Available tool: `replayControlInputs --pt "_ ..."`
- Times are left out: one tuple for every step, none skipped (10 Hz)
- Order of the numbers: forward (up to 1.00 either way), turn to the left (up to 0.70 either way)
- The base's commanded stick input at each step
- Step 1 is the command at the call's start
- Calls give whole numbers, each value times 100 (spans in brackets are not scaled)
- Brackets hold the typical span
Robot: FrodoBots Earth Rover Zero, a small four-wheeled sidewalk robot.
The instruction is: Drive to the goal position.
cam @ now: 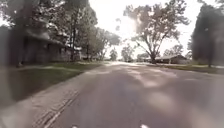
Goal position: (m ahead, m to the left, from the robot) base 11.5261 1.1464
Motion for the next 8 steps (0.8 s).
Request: replayControlInputs --pt "100 0" --pt "100 0" --pt "100 0" --pt "100 0" --pt "100 -5" --pt "100 -10" --pt "100 -21" --pt "100 -30"
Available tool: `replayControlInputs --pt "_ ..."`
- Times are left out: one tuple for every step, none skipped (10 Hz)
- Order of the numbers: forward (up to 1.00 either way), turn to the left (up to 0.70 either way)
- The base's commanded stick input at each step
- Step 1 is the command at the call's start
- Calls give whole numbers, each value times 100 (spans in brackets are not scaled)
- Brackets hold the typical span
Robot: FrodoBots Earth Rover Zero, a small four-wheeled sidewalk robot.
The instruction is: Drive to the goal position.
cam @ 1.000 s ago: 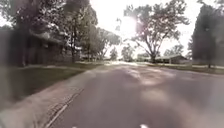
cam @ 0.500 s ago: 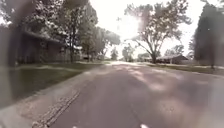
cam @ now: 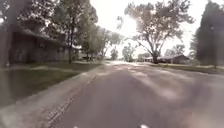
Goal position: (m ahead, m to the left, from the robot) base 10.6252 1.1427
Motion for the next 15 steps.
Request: replayControlInputs --pt "100 -16" --pt "100 -2" --pt "100 0" --pt "100 0" --pt "100 0" --pt "100 0" --pt "100 0" --pt "100 0" --pt "100 0" --pt "100 0" --pt "100 0" --pt "100 0" --pt "100 0" --pt "100 0" --pt "100 0"
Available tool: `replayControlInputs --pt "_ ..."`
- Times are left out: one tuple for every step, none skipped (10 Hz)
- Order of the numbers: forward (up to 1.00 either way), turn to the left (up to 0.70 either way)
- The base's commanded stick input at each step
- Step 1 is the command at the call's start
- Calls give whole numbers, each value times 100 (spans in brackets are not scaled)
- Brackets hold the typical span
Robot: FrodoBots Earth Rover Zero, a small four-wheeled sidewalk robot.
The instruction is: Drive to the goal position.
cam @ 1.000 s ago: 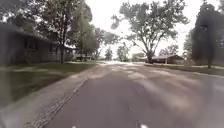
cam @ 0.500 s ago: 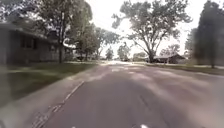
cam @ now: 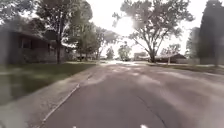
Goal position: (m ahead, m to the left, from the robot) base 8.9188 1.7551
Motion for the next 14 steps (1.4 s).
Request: replayControlInputs --pt "100 0" --pt "100 0" --pt "100 0" --pt "100 0" --pt "100 0" --pt "100 0" --pt "100 0" --pt "100 0" --pt "100 0" --pt "100 0" --pt "100 0" --pt "100 0" --pt "100 0" --pt "100 0"
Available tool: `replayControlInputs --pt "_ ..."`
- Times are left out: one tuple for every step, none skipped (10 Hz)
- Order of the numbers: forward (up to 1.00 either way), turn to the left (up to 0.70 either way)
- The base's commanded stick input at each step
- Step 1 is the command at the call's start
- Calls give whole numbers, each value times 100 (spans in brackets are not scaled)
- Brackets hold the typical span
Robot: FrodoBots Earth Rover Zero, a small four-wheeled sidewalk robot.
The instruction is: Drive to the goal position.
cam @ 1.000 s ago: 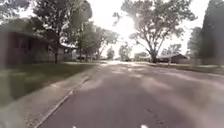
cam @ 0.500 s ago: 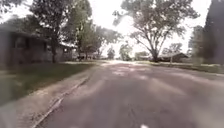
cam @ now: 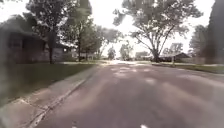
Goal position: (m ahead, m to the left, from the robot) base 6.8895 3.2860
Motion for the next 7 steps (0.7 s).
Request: replayControlInputs --pt "100 0" --pt "100 0" --pt "100 0" --pt "100 0" --pt "100 0" --pt "100 0" --pt "100 0"
